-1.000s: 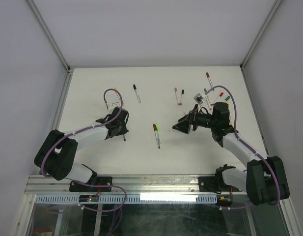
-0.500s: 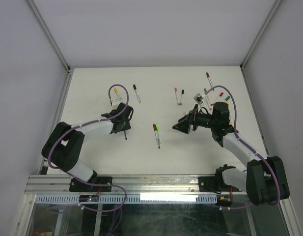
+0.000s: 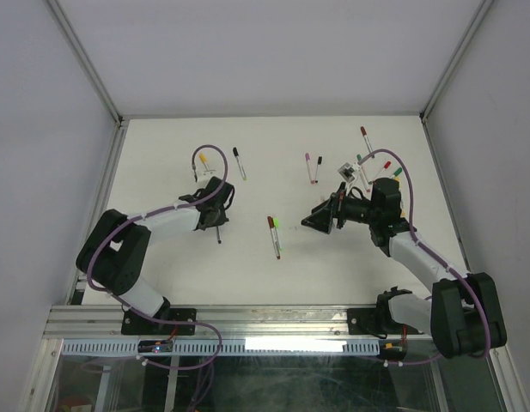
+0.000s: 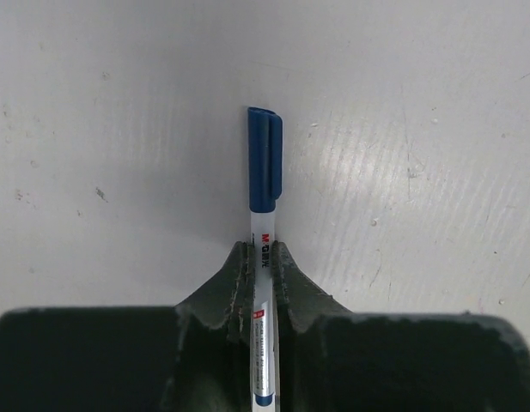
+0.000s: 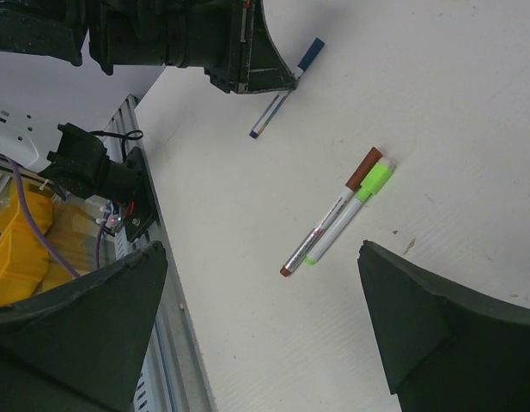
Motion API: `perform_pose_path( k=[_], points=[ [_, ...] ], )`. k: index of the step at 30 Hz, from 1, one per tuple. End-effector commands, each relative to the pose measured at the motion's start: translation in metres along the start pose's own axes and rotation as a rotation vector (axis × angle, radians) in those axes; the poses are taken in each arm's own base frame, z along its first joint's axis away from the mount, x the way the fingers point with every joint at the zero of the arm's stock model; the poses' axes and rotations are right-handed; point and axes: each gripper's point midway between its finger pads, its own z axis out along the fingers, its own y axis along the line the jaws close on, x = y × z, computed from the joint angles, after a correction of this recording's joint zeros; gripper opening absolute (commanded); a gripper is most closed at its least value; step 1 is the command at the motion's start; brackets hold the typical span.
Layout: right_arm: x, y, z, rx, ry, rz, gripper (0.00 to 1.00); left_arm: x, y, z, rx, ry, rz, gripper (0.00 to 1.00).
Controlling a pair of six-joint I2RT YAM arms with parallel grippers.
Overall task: Open the pen caps
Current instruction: Pick up the pen from the center of the board.
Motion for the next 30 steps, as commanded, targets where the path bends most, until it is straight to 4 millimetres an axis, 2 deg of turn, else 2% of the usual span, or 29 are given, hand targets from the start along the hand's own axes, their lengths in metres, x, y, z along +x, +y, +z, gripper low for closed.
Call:
perform_pose_path(
  k=[1, 5, 7, 12, 17, 25, 30],
  points=[
    [-0.013, 0.016, 0.009, -0.055, -0.019, -0.066, 0.96, 0.009, -0.008, -0.013, 0.071, 0.041, -0.013, 0.0],
    [0.004, 0.015, 0.031, -0.064, 0.044, -0.036, 0.96, -0.009, -0.038, -0.04, 0.229, -0.023, -0.063, 0.0],
    [0.008, 0.011, 0.045, -0.054, 0.076, 0.024, 0.94, -0.022, -0.054, -0.061, 0.32, -0.088, -0.095, 0.0],
    [0.019, 0.014, 0.079, -0.08, 0.144, 0.097, 0.89, -0.026, -0.086, -0.095, 0.55, -0.159, -0.184, 0.0],
    [0.036, 0.023, 0.089, -0.113, 0.155, 0.161, 0.89, -0.026, -0.115, -0.12, 0.742, -0.196, -0.28, 0.0],
    [0.05, 0.012, 0.099, -0.076, 0.169, 0.245, 0.86, -0.028, -0.161, -0.139, 0.878, -0.227, -0.363, 0.0],
    [0.043, 0.008, 0.102, -0.047, 0.141, 0.23, 0.79, -0.024, -0.177, -0.141, 0.905, -0.219, -0.39, 0.0]
  ],
)
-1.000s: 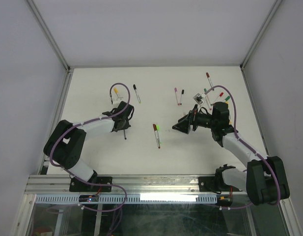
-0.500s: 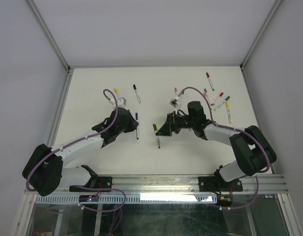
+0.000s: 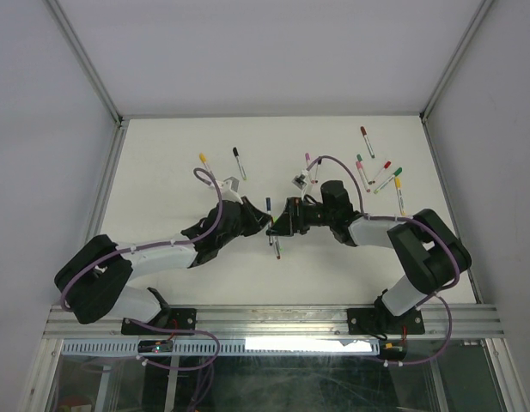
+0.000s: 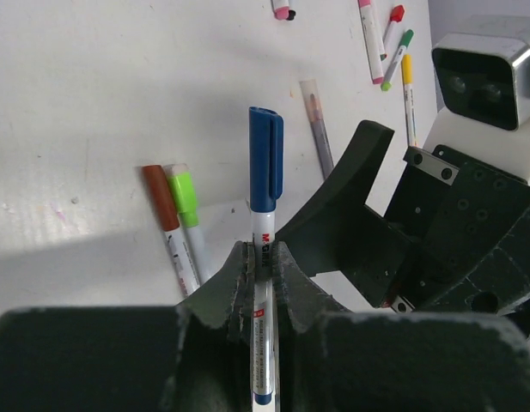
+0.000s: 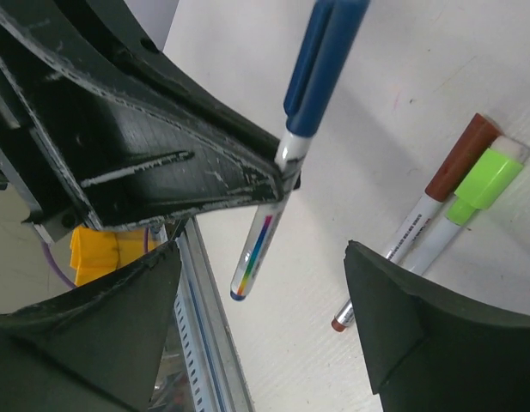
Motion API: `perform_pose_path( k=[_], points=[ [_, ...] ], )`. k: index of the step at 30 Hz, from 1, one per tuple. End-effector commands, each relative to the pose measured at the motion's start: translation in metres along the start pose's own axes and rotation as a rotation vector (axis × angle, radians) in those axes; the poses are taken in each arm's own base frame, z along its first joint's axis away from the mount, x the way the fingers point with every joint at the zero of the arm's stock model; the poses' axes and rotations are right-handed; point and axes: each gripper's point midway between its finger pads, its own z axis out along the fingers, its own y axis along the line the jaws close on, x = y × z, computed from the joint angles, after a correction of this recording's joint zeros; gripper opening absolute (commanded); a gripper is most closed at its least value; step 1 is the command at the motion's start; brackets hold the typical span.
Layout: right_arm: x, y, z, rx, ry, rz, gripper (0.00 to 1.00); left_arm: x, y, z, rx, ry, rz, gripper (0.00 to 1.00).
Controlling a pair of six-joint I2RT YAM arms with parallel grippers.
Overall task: Open the pen caps
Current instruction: Pick up the pen from the center of the board.
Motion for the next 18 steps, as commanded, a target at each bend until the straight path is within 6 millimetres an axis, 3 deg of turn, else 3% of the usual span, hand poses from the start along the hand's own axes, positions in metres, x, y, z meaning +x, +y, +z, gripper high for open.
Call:
perform_pose_path(
  k=[1, 6, 15, 18],
  points=[
    [-0.025, 0.008, 0.003, -0.002, -0.091, -0.065, 0.77, -0.02, -0.046, 0.006, 0.134, -0.09, -0.078, 0.0],
    [-0.025, 0.01, 0.006, -0.011, -0.082, -0.039, 0.55, -0.023, -0.048, 0.006, 0.138, -0.116, -0.099, 0.0],
    [-0.027, 0.018, 0.005, -0.035, -0.065, -0.057, 0.3, -0.022, -0.049, 0.001, 0.162, -0.123, -0.13, 0.0],
    [-0.028, 0.021, 0.004, -0.046, -0.052, -0.076, 0.14, -0.023, -0.054, -0.005, 0.191, -0.12, -0.131, 0.02]
  ],
)
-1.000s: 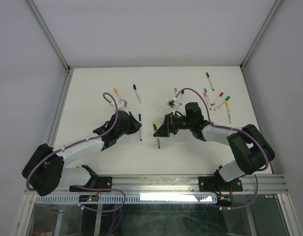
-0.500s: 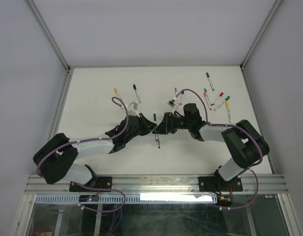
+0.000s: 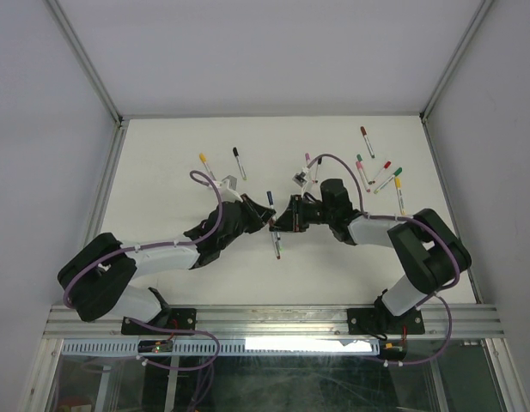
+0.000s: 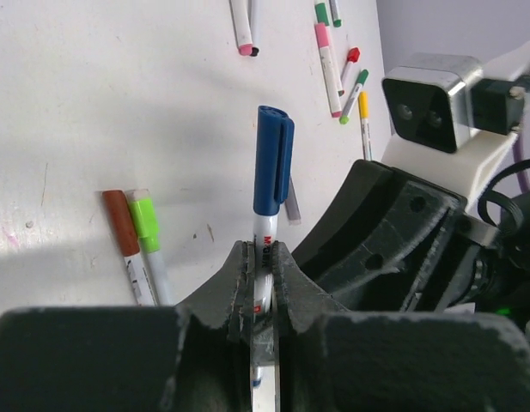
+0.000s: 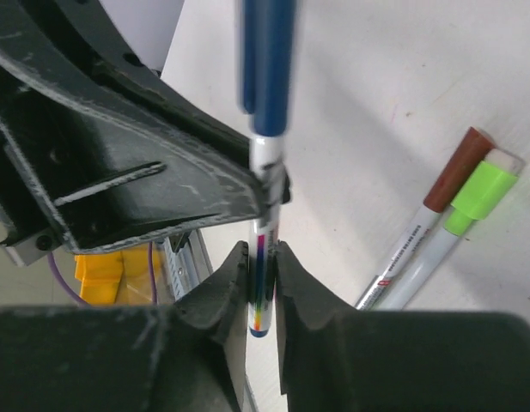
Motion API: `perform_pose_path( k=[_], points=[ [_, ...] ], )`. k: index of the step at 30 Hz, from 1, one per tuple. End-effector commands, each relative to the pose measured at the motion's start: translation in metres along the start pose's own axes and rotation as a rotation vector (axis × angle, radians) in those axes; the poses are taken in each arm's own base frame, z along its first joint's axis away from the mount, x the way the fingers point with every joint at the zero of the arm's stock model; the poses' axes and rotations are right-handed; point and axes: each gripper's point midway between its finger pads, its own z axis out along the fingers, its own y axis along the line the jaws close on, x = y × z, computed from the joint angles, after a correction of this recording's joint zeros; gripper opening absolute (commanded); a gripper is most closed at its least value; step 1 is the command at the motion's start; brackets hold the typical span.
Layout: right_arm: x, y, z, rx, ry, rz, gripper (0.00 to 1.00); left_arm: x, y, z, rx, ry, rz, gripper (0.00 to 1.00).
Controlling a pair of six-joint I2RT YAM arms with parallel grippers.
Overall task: Open the pen caps
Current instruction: Pick up the pen from the center of the board, then open the pen cap from the pen.
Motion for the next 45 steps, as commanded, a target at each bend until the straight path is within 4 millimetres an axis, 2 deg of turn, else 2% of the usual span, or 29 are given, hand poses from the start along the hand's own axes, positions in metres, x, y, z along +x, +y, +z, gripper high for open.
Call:
perform_pose_path(
  k=[1, 3, 5, 9, 12, 14, 17, 19, 22, 25, 32, 36, 40, 45],
  points=[
    [-0.021, 0.019, 0.002, -0.053, -0.019, -0.087, 0.08, -0.015, -0.038, -0.011, 0.141, -0.048, -0.041, 0.06],
    [-0.024, 0.02, -0.001, -0.058, -0.017, -0.092, 0.02, -0.017, -0.043, -0.016, 0.164, -0.05, -0.033, 0.19],
    [-0.029, 0.022, -0.007, -0.068, -0.019, -0.097, 0.0, -0.02, -0.048, -0.023, 0.191, -0.053, -0.013, 0.32],
    [-0.042, 0.03, -0.022, -0.1, -0.021, -0.165, 0.0, -0.026, -0.06, -0.039, 0.265, -0.07, 0.036, 0.46],
    [-0.05, 0.036, -0.034, -0.061, -0.003, -0.099, 0.0, -0.032, -0.065, -0.053, 0.324, -0.106, 0.095, 0.57],
    [-0.045, 0.041, -0.046, -0.116, 0.052, -0.314, 0.0, -0.037, -0.072, -0.064, 0.378, -0.135, 0.123, 0.67],
    [-0.052, 0.044, -0.063, -0.079, 0.072, -0.441, 0.0, -0.043, -0.082, -0.08, 0.447, -0.169, 0.137, 0.83],
    [-0.059, 0.047, -0.074, -0.037, 0.068, -0.512, 0.0, -0.049, -0.088, -0.092, 0.5, -0.193, 0.092, 0.98],
    [-0.07, 0.049, -0.093, 0.021, 0.029, -0.594, 0.0, -0.065, -0.107, -0.115, 0.625, -0.258, 0.044, 0.99],
    [-0.074, 0.049, -0.105, 0.068, 0.002, -0.639, 0.0, -0.078, -0.119, -0.116, 0.623, -0.287, 0.047, 0.99],
    [-0.076, 0.045, -0.113, 0.128, -0.014, -0.685, 0.0, -0.083, -0.139, -0.079, 0.533, -0.239, 0.022, 0.99],
    [-0.076, 0.044, -0.113, 0.132, -0.009, -0.683, 0.0, -0.083, -0.139, -0.051, 0.412, -0.267, 0.019, 0.99],
    [-0.076, 0.044, -0.113, 0.139, -0.009, -0.686, 0.0, -0.081, -0.139, -0.029, 0.306, -0.294, 0.016, 0.91],
    [-0.076, 0.041, -0.112, 0.153, 0.002, -0.687, 0.0, -0.072, -0.146, -0.01, 0.26, -0.303, 0.031, 0.83]
  ],
)
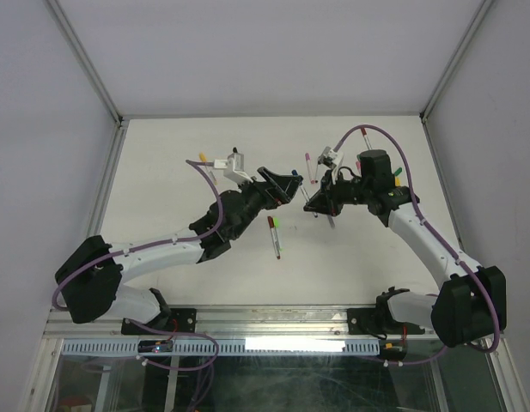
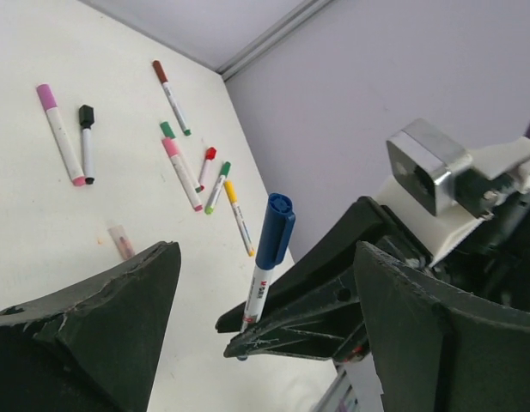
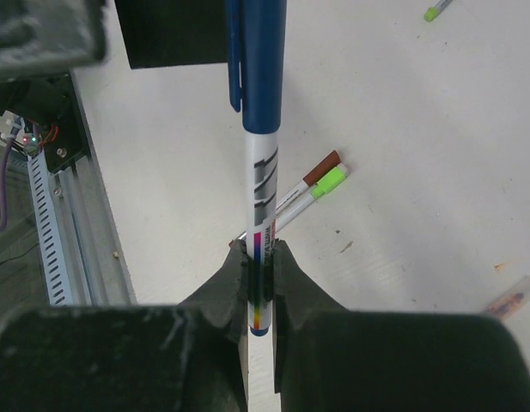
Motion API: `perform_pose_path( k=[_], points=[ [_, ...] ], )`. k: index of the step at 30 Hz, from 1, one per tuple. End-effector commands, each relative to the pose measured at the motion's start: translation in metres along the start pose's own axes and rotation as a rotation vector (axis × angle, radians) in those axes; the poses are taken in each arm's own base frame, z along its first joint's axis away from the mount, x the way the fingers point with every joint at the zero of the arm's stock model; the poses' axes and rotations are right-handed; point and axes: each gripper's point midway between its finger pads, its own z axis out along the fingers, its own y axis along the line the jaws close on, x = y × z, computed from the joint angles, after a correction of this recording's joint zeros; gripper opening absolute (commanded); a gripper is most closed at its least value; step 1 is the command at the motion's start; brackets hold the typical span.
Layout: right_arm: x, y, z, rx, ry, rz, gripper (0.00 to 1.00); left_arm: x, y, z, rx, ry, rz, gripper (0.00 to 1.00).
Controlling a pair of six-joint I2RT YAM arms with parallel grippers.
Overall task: Open the pen caps
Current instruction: Open the pen cap from the pen.
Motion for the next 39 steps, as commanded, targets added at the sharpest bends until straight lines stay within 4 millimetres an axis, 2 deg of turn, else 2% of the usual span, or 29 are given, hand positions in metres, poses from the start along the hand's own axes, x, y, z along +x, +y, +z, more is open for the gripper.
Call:
perform_pose_path(
  k=[1, 3, 5, 8, 12, 17, 21, 24, 29, 31, 36, 39],
  points=[
    [-0.015, -0.001, -0.003, 0.022, -0.027, -0.072, 0.0, -0.01, -0.009, 0.017, -0.044, -0.076, 0.011, 0.8],
    [-0.015, -0.001, -0.003, 0.02, -0.024, -0.074, 0.0, -0.009, -0.009, 0.022, -0.055, -0.082, 0.016, 0.76],
    [-0.015, 0.0, -0.003, 0.021, -0.024, -0.08, 0.0, 0.0, 0.003, 0.03, -0.096, -0.074, 0.034, 0.69],
    [-0.014, -0.001, -0.002, 0.026, -0.02, -0.081, 0.0, 0.002, 0.009, 0.035, -0.12, -0.074, 0.045, 0.6],
    [-0.013, -0.002, -0.001, 0.031, -0.013, -0.09, 0.0, 0.005, 0.009, 0.038, -0.126, -0.067, 0.055, 0.49],
    [-0.011, 0.0, 0.0, 0.022, -0.01, -0.1, 0.0, 0.011, 0.011, 0.037, -0.12, -0.039, 0.061, 0.3],
    [-0.013, 0.008, 0.0, -0.016, -0.023, -0.099, 0.04, 0.016, 0.008, 0.033, -0.089, -0.011, 0.06, 0.14],
    [-0.015, 0.02, 0.0, -0.093, -0.048, -0.062, 0.16, 0.017, 0.004, 0.028, -0.044, 0.002, 0.049, 0.0],
    [-0.022, 0.033, -0.004, -0.199, -0.105, 0.037, 0.4, 0.014, -0.006, 0.014, 0.06, 0.007, 0.037, 0.0],
    [-0.025, 0.035, -0.007, -0.223, -0.131, 0.069, 0.46, 0.006, -0.02, 0.004, 0.132, -0.008, 0.037, 0.0],
    [-0.026, 0.043, -0.011, -0.279, -0.181, 0.101, 0.47, 0.005, -0.03, -0.006, 0.228, -0.009, 0.038, 0.0],
    [-0.024, 0.039, -0.008, -0.274, -0.178, 0.119, 0.47, 0.005, -0.035, -0.007, 0.258, -0.007, 0.036, 0.0]
  ],
)
